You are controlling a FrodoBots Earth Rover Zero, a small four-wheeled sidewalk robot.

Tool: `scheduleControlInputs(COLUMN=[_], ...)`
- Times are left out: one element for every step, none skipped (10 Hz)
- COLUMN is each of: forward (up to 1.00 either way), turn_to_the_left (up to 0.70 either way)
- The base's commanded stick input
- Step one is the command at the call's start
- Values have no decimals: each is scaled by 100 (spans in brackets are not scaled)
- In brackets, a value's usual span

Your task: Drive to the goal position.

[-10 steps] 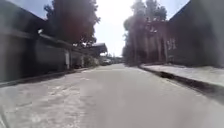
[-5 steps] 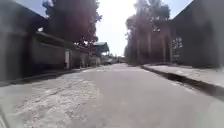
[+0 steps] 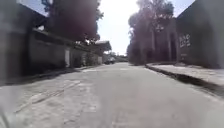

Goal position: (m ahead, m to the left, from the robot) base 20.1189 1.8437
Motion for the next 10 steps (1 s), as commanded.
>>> scheduleControlInputs(forward=[100,100,100,100,100,100,100,100,100,100], turn_to_the_left=[4,-16,-36,-36,4,4,-22,-36,-36,-36])
